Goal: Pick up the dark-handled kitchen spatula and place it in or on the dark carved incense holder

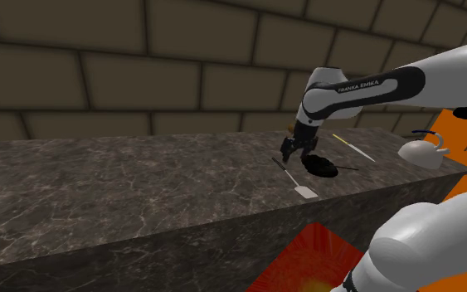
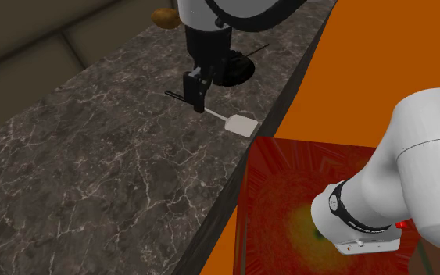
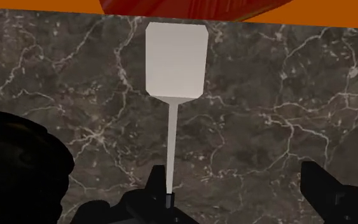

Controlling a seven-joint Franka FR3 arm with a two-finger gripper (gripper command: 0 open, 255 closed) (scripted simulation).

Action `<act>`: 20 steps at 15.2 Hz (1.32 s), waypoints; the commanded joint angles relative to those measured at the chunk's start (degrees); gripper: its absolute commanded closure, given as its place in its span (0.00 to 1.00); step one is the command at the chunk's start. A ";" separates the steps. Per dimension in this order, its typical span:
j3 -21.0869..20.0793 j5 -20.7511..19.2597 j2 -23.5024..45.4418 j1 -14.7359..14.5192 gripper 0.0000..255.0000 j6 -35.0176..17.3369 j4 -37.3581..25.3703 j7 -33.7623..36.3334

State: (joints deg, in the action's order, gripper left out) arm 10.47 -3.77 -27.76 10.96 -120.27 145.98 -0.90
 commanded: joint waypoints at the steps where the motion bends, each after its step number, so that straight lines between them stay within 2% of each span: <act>1: 0.87 -0.56 3.34 0.98 0.00 -4.34 0.22 0.70; 5: 2.83 -1.30 10.18 2.86 0.00 -12.24 0.05 1.75; 13: 3.61 -0.51 15.41 2.64 0.00 -19.60 2.16 1.13; 20: 3.61 -0.51 15.41 2.65 0.00 -19.60 2.16 1.13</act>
State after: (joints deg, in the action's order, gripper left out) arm 14.07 -4.28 -12.36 13.61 -139.85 148.13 0.23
